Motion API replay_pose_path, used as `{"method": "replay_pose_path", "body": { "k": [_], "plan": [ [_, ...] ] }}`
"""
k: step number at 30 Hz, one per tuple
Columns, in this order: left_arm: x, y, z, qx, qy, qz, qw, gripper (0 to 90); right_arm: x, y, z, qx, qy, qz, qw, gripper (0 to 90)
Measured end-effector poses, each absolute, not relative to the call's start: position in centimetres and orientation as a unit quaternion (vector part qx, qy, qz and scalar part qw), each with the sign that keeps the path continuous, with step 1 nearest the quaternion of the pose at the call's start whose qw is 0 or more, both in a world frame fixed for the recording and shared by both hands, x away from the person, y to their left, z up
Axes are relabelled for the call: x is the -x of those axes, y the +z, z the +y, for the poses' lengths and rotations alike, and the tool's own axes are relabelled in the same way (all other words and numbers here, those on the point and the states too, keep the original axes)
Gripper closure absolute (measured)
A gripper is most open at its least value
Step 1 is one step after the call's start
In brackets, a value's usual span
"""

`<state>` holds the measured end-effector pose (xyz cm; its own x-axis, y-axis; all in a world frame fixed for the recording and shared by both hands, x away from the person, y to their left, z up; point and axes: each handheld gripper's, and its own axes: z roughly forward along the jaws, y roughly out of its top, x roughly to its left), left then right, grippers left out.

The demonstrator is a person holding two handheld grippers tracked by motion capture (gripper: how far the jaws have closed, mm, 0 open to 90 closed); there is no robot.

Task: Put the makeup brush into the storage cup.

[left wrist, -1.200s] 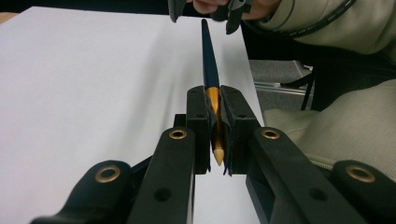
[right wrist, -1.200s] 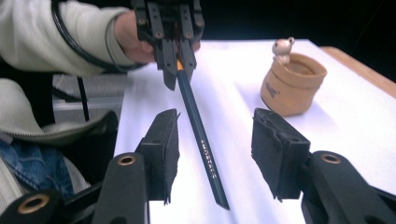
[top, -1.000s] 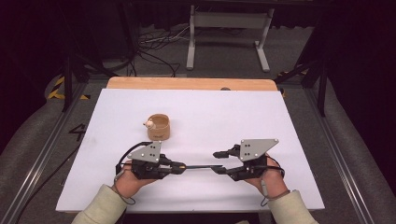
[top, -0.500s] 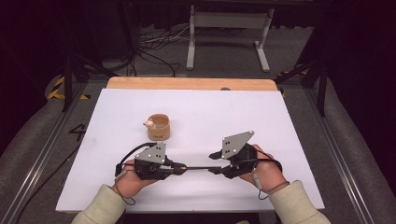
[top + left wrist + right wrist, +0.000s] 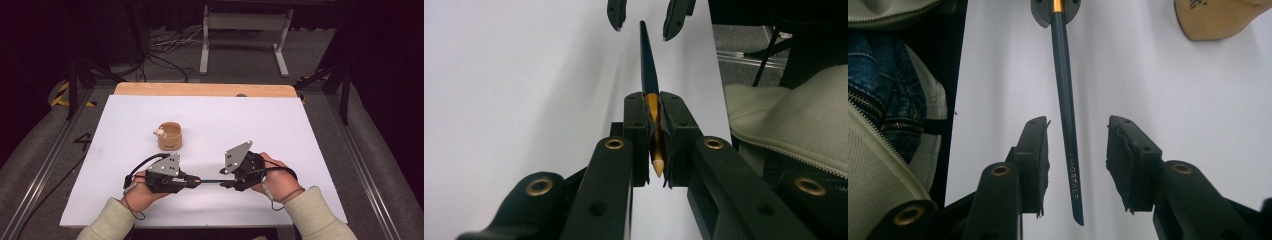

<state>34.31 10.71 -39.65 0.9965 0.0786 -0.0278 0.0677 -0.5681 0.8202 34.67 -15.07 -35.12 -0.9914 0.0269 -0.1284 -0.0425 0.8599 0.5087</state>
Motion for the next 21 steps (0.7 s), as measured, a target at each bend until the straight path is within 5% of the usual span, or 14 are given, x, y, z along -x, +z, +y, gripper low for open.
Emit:
{"method": "replay_pose_path", "body": {
  "k": [21],
  "plan": [
    [-34.1, -39.7, 10.1, -0.893, 0.007, 0.035, 0.448, 83.7, -35.0, -36.2, -13.4, 0.022, 0.198, 0.979, 0.034, 76.0]
  ]
}}
